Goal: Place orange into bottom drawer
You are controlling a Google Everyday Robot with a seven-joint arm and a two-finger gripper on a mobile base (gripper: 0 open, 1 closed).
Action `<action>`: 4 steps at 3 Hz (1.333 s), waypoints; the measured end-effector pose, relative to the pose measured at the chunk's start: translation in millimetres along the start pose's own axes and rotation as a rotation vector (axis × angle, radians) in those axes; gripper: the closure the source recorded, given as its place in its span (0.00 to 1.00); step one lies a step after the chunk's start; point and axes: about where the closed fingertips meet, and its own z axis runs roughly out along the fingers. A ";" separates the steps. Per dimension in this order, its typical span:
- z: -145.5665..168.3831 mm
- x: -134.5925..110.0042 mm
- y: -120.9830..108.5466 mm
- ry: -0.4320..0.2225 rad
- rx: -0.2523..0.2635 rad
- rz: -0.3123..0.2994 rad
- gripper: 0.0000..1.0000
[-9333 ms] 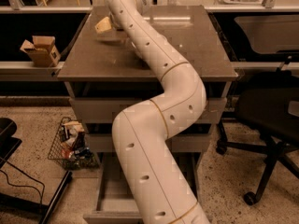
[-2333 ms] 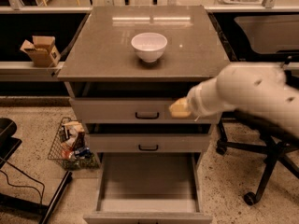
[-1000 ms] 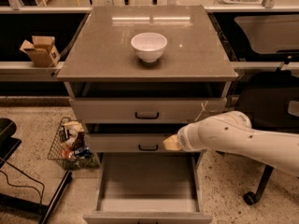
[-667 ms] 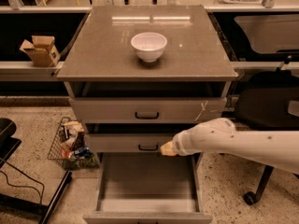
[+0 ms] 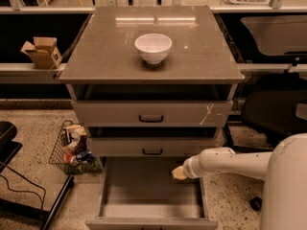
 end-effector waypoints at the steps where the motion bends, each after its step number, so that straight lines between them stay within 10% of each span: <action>1: 44.1 42.4 -27.9 0.066 -0.014 0.063 1.00; 4: 105.2 75.7 -18.5 0.127 -0.063 0.114 1.00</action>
Offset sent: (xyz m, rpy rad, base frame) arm -0.0189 0.0004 -0.1895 0.0902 0.2593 -0.0809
